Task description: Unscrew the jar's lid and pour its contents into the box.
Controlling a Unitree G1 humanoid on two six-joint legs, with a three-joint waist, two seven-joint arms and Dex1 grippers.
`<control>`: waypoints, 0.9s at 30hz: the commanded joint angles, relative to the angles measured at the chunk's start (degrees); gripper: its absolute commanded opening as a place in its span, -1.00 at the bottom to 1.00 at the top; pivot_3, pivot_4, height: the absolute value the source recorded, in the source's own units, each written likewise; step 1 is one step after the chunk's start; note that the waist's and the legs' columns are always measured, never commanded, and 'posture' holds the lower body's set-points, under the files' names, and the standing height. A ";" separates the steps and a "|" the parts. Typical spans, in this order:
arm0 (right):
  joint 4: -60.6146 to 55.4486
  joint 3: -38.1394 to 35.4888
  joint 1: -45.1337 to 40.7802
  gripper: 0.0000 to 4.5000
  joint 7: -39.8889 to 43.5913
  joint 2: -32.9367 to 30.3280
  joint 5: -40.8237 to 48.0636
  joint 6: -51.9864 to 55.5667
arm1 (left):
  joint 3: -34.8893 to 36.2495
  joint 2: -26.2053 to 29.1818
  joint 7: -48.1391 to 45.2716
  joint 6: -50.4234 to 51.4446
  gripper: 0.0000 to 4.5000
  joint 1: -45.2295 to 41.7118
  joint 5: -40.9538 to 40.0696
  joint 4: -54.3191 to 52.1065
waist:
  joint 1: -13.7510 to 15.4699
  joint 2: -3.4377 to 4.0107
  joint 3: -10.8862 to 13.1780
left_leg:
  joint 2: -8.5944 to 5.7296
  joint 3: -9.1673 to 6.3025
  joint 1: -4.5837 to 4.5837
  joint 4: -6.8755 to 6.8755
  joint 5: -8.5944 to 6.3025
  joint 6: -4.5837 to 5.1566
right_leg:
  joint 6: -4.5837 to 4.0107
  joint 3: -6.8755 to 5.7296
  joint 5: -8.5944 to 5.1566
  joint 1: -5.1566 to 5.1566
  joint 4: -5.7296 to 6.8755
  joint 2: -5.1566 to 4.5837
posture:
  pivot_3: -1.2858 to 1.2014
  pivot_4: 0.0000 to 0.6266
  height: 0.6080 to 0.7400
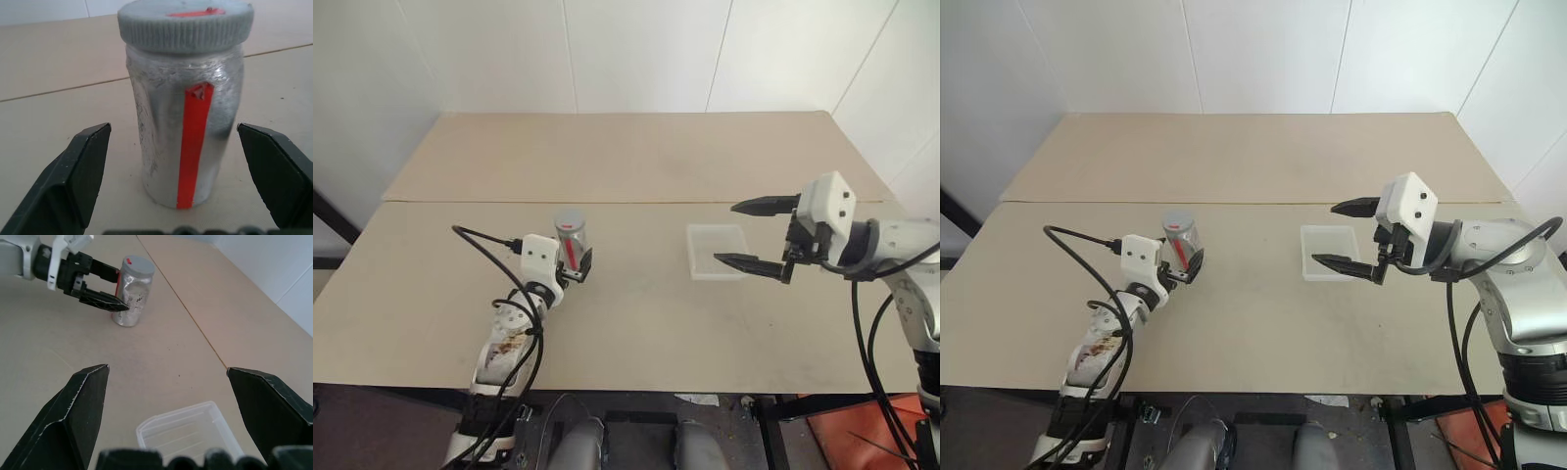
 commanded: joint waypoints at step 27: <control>-7.39 -1.48 -0.55 1.00 -0.71 -0.90 2.53 3.28 | -0.06 -0.91 0.30 -0.82 0.02 -6.07 1.84 -0.08 | -0.06 -0.01 0.00 | -0.01 0.00 -0.01 0.01 0.00 0.00 | 0.02 0.00 0.01 -0.02 0.02 0.00 | 0.03 -0.52 1.00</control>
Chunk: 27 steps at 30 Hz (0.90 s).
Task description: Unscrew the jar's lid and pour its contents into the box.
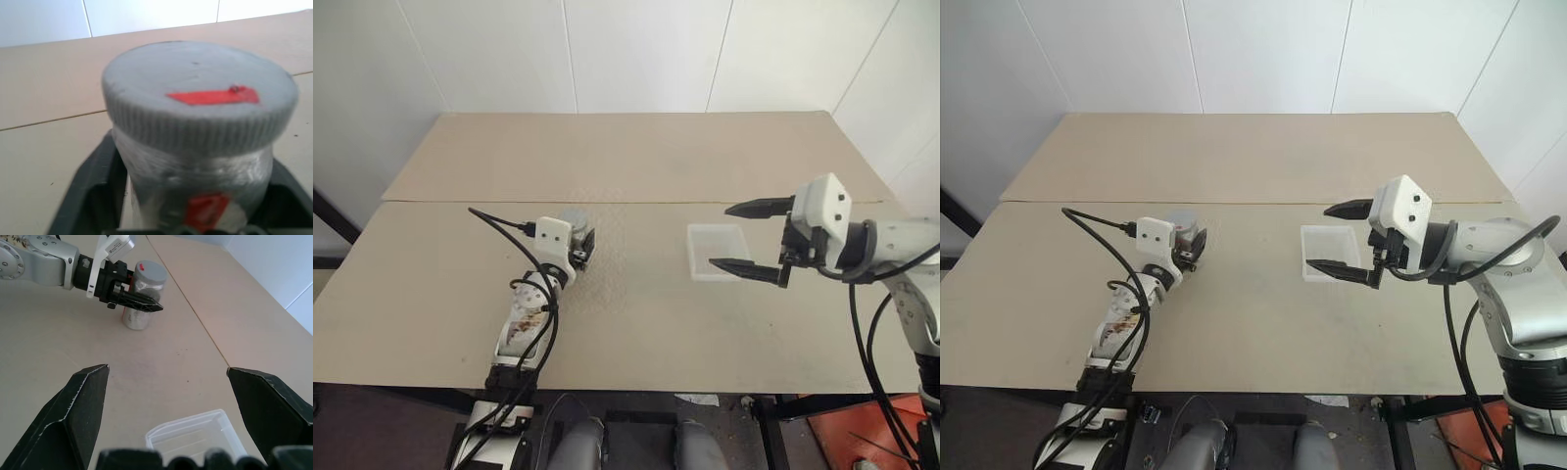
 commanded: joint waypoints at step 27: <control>12.47 13.64 -36.16 1.00 -21.96 33.78 6.05 25.34 | -2.15 21.34 -67.45 4.87 -0.13 -30.65 -21.20 16.83 | -2.60 -0.03 0.00 | -0.05 0.01 -0.79 0.05 0.25 -0.38 | -0.06 0.05 0.06 -1.17 0.90 0.05 | 0.03 -0.52 1.00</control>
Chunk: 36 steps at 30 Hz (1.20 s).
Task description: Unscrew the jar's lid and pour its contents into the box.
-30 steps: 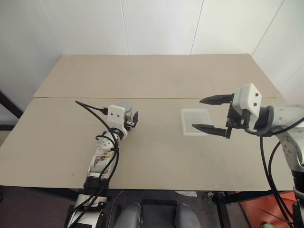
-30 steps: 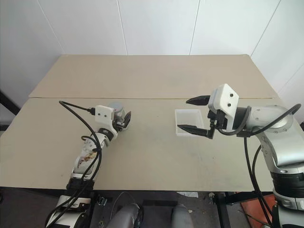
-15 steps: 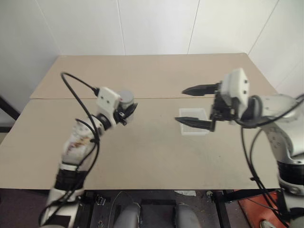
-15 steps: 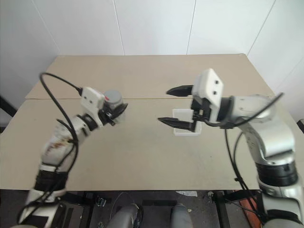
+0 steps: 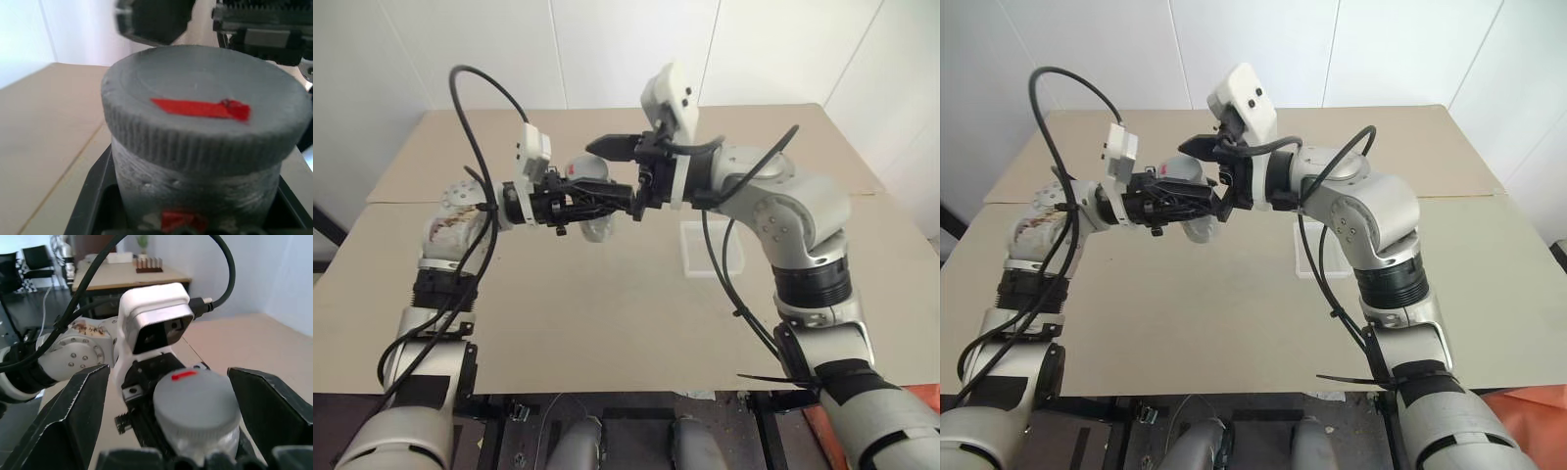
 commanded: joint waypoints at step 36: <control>5.11 1.44 -0.23 0.22 8.54 -0.82 -7.11 -6.45 | 1.31 0.95 -6.81 -3.40 -0.13 -3.68 0.80 1.14 | -2.11 0.00 0.00 | 0.04 0.00 0.09 0.00 -0.07 0.13 | 0.01 0.00 0.00 -0.02 0.08 0.02 | 0.03 -0.52 1.00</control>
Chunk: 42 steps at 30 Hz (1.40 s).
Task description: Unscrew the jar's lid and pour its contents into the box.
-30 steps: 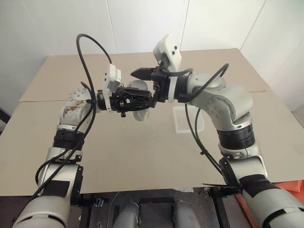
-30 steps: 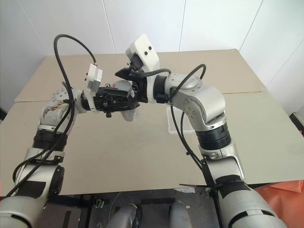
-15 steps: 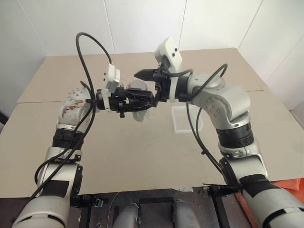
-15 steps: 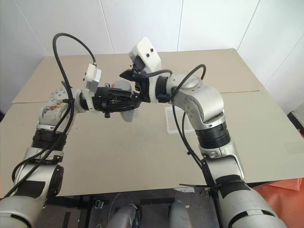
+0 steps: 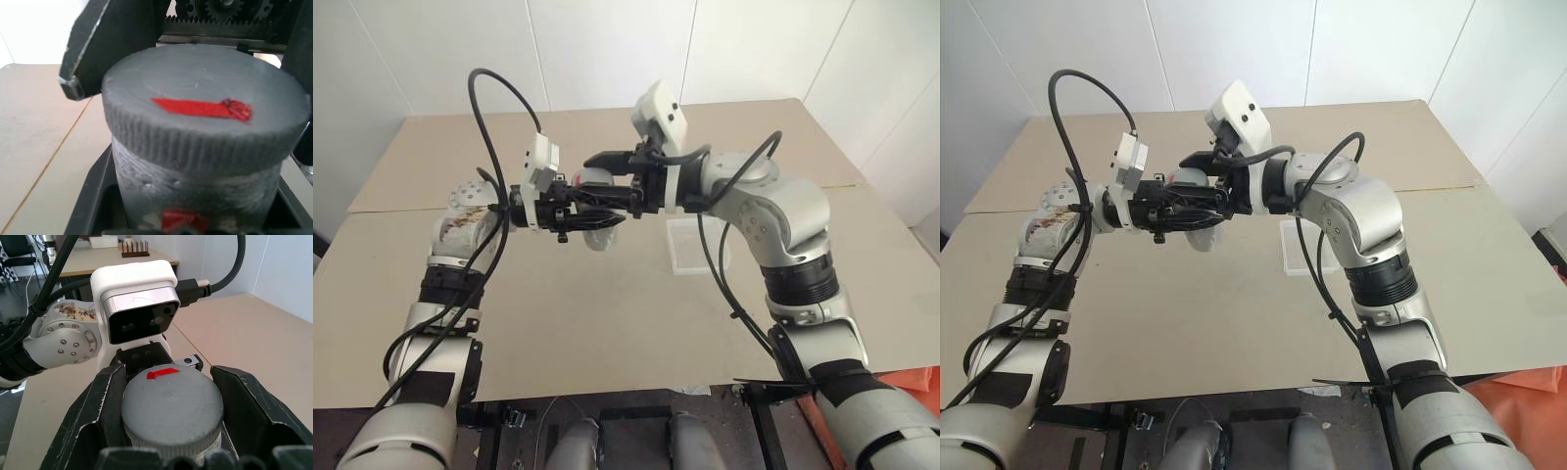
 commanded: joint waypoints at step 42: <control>6.96 -2.91 0.21 0.98 18.34 -3.19 -0.55 -20.95 | 5.32 5.36 -3.13 3.88 -0.13 4.28 -3.66 -6.39 | -0.25 0.00 0.00 | 0.06 0.07 0.12 0.00 0.04 -0.07 | 0.00 0.03 0.00 -0.10 0.02 -0.01 | 0.03 -0.52 1.00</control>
